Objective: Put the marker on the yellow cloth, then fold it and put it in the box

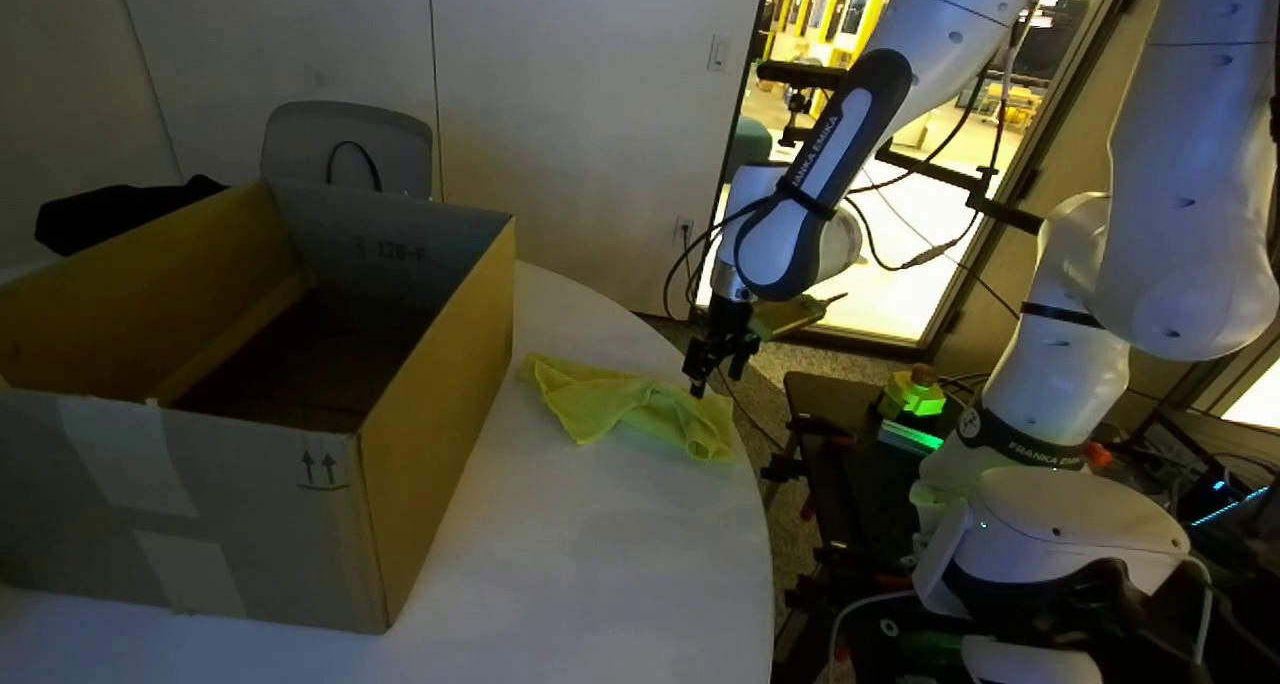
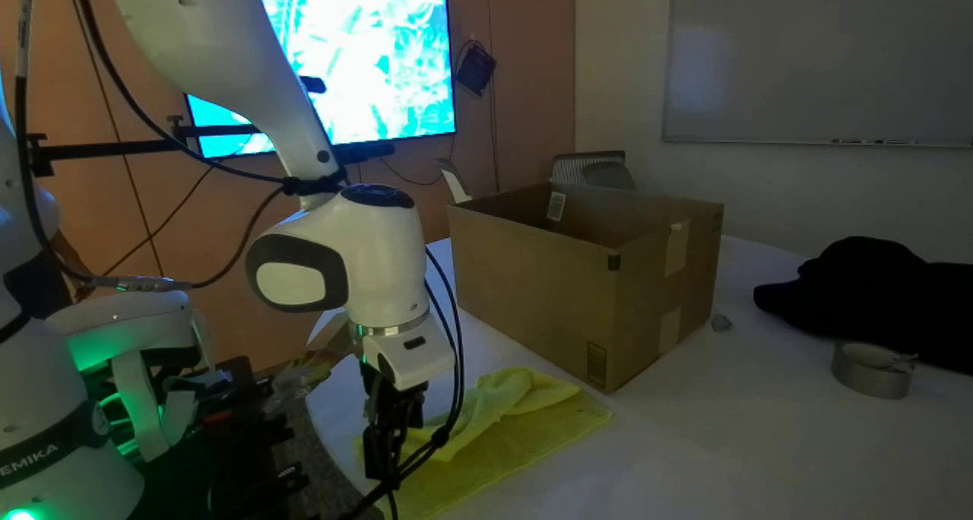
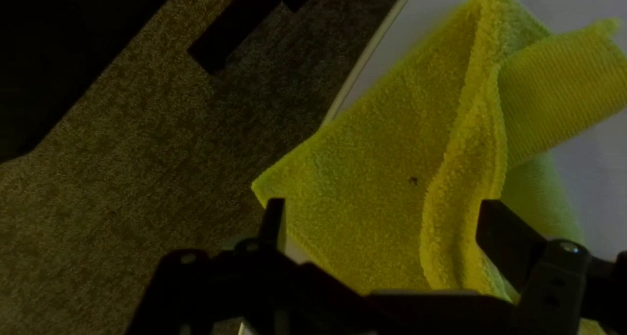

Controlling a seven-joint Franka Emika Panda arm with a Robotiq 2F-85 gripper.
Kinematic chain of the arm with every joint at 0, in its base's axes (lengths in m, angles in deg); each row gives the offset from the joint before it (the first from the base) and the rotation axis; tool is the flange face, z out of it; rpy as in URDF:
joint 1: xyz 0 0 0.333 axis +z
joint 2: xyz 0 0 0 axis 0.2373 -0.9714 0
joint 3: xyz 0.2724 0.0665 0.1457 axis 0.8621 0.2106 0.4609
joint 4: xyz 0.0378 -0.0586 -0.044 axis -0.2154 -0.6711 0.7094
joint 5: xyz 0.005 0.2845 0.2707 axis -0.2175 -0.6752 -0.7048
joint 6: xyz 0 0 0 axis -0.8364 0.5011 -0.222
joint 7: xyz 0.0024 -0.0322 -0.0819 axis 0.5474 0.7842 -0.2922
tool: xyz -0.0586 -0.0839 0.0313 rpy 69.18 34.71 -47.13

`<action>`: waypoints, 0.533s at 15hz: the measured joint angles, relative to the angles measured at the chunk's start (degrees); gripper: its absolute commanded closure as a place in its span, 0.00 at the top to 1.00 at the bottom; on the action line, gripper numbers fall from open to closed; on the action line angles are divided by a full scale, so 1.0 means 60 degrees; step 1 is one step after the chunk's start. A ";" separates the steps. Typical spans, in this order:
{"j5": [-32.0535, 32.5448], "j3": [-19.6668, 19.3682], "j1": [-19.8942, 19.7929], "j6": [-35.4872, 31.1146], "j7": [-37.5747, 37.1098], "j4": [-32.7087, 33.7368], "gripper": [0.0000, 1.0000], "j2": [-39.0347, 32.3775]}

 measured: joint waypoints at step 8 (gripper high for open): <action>-0.0187 0.0098 -0.0200 -0.0389 0.0801 -0.0010 1.00 -0.1098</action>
